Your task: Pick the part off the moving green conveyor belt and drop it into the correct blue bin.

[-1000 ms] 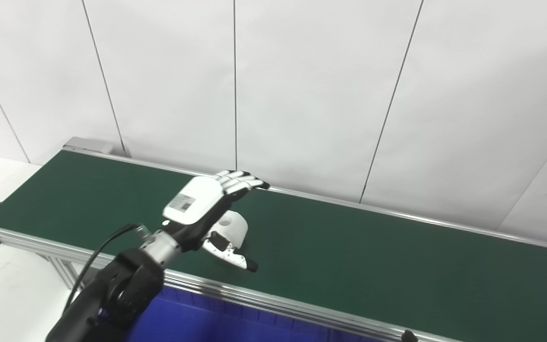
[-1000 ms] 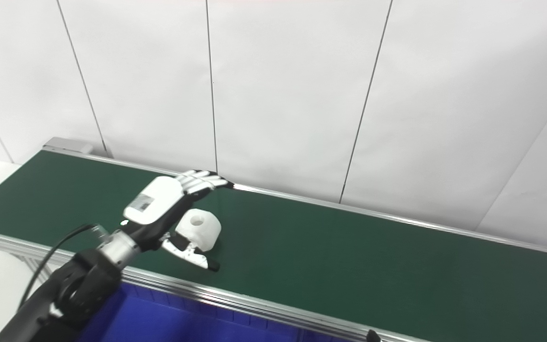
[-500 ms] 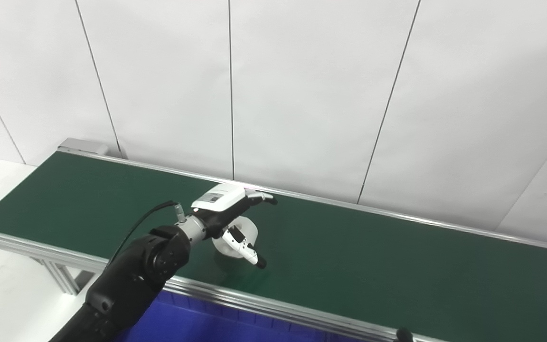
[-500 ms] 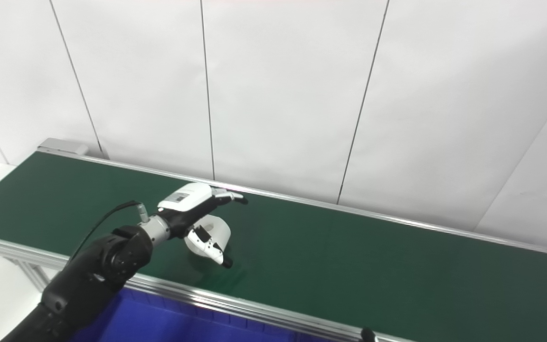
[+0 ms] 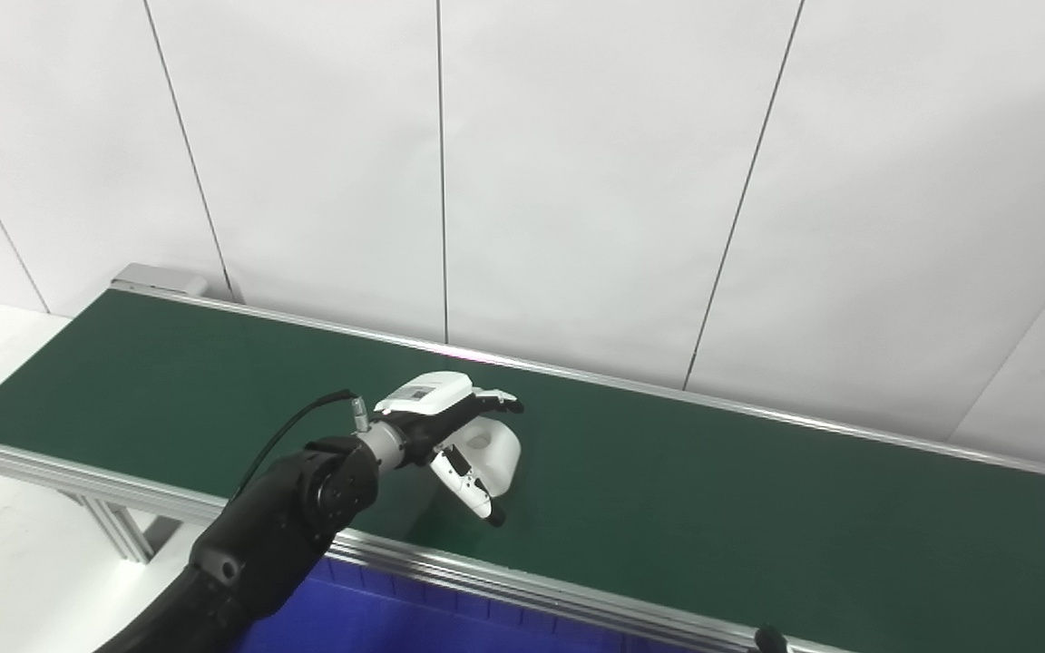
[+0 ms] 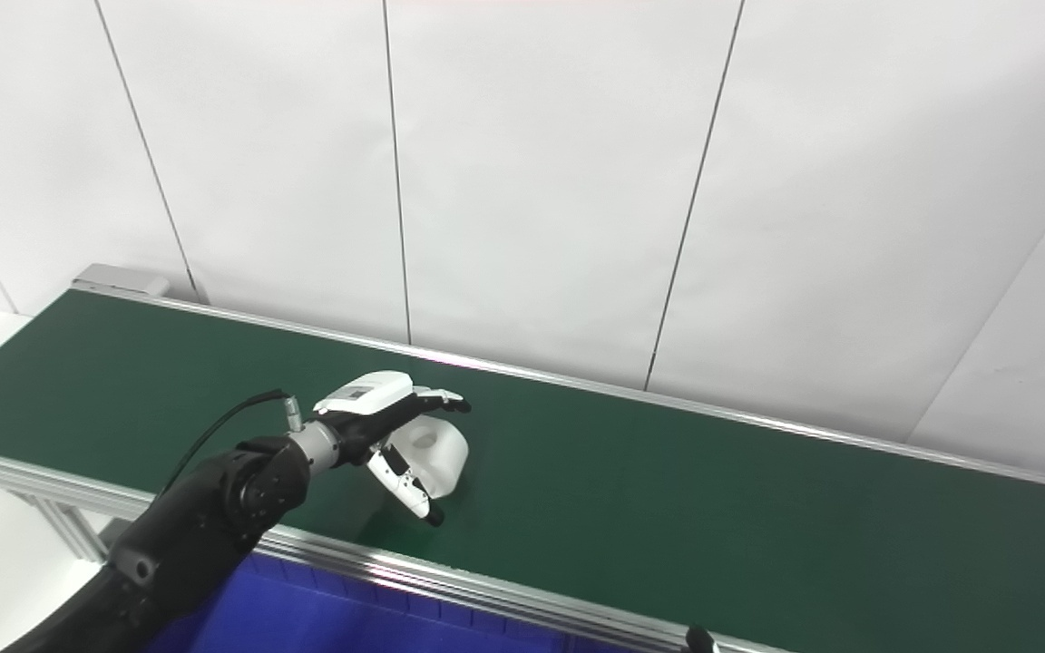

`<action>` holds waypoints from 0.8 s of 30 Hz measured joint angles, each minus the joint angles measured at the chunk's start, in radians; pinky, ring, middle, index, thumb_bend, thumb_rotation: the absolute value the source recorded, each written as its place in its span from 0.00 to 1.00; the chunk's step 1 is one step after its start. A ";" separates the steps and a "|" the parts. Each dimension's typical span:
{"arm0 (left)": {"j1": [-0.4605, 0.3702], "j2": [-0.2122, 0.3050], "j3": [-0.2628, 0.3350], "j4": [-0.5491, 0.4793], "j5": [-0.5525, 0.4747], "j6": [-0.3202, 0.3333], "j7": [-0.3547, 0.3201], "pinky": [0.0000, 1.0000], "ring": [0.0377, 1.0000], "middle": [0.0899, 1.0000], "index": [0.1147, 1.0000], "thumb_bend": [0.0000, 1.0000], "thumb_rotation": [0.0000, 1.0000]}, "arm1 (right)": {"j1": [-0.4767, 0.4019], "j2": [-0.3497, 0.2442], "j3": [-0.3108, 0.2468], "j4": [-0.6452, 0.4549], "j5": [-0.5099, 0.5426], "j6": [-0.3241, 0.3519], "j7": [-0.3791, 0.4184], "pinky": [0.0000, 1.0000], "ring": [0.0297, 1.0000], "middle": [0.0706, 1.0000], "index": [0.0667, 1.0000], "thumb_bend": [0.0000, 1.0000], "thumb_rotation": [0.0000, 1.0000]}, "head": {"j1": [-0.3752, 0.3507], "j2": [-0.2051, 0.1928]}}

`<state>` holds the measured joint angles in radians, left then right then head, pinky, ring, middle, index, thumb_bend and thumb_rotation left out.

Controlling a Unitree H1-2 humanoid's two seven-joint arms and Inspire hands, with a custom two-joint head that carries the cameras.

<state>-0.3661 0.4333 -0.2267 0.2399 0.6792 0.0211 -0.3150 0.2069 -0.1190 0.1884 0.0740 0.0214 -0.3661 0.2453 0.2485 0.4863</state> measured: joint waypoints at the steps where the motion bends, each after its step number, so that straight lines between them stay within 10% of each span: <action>1: -0.005 0.001 -0.006 0.008 0.005 0.000 0.000 0.89 0.90 0.87 0.84 0.99 0.37 | 0.003 0.000 0.000 -0.006 0.000 0.001 0.000 1.00 0.98 1.00 1.00 0.97 1.00 | -0.002 0.002; 10: -0.012 -0.033 -0.016 0.095 0.048 -0.005 0.160 0.65 0.71 0.72 0.70 0.92 0.09 | 0.010 -0.001 0.001 -0.019 0.001 0.009 0.000 1.00 0.98 0.99 1.00 0.97 1.00 | -0.006 0.008; 15: -0.004 -0.170 0.072 0.255 -0.064 -0.088 0.387 0.46 0.50 0.47 0.45 0.55 0.01 | 0.011 -0.001 0.005 -0.030 0.001 0.011 0.002 1.00 0.97 0.99 1.00 0.95 1.00 | -0.015 0.009; 24: -0.024 -0.385 0.096 0.460 -0.156 -0.228 0.686 0.38 0.43 0.42 0.44 0.52 0.00 | 0.024 0.004 0.023 -0.052 0.002 0.014 0.001 1.00 0.98 0.99 1.00 0.96 1.00 | -0.037 0.017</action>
<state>-0.3906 0.0482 -0.1308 0.7002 0.5236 -0.2073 0.3712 0.2308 -0.1153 0.2109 0.0222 0.0232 -0.3519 0.2464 0.2117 0.5031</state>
